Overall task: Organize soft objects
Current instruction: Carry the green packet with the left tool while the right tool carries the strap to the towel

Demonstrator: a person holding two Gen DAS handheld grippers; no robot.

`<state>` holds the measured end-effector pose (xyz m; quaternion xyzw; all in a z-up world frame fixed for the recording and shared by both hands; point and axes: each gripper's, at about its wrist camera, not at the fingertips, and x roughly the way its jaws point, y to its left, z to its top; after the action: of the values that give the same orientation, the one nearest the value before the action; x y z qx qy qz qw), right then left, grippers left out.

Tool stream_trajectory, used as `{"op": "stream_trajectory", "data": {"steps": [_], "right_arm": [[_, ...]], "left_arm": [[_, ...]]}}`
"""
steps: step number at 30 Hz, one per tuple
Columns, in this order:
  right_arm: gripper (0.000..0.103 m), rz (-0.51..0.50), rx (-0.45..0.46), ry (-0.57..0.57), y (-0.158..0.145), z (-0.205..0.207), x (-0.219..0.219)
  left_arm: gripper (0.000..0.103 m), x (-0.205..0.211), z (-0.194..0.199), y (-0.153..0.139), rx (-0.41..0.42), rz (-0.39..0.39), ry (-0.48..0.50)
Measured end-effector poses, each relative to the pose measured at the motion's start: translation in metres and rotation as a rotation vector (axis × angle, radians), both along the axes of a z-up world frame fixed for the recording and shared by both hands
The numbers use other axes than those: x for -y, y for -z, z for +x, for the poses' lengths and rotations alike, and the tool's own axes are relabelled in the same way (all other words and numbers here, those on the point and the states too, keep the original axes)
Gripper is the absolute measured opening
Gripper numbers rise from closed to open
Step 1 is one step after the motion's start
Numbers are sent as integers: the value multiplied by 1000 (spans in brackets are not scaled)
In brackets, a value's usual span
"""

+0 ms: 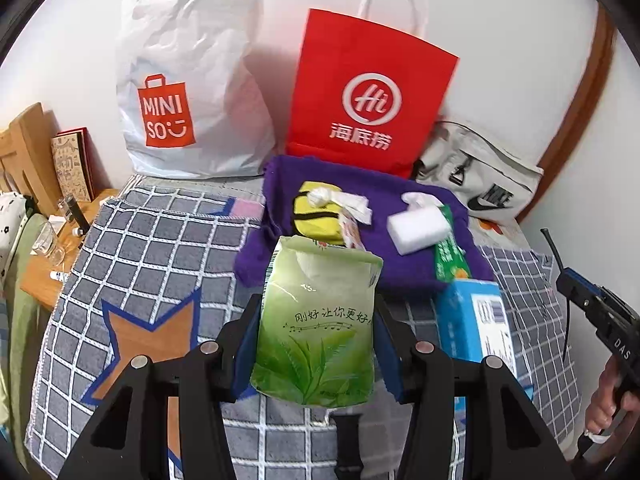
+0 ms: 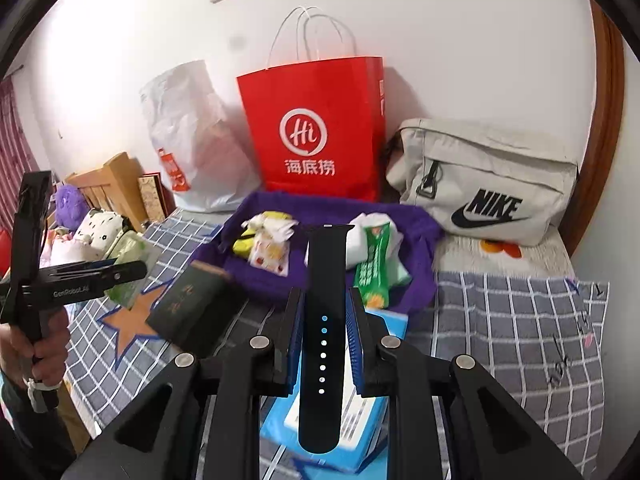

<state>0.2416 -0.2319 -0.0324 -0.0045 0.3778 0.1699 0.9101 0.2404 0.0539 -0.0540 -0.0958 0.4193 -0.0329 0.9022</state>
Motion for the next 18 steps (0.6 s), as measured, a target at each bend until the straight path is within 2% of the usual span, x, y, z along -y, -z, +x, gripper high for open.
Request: {"op": "stream_trajectory", "data": {"steps": [4,8,18], "right_arm": [[21,-6,13,7,-3,28,-2],[21,2,25,11,-5,55,-5],[21,-18,-25,20,12,108,-7]], "left_arm": [[49,-6,19,-3,-19,-15,-5],[49,-8,35,-9,-14,6,0],[49,-5,94,-11,-26,34,16]]}}
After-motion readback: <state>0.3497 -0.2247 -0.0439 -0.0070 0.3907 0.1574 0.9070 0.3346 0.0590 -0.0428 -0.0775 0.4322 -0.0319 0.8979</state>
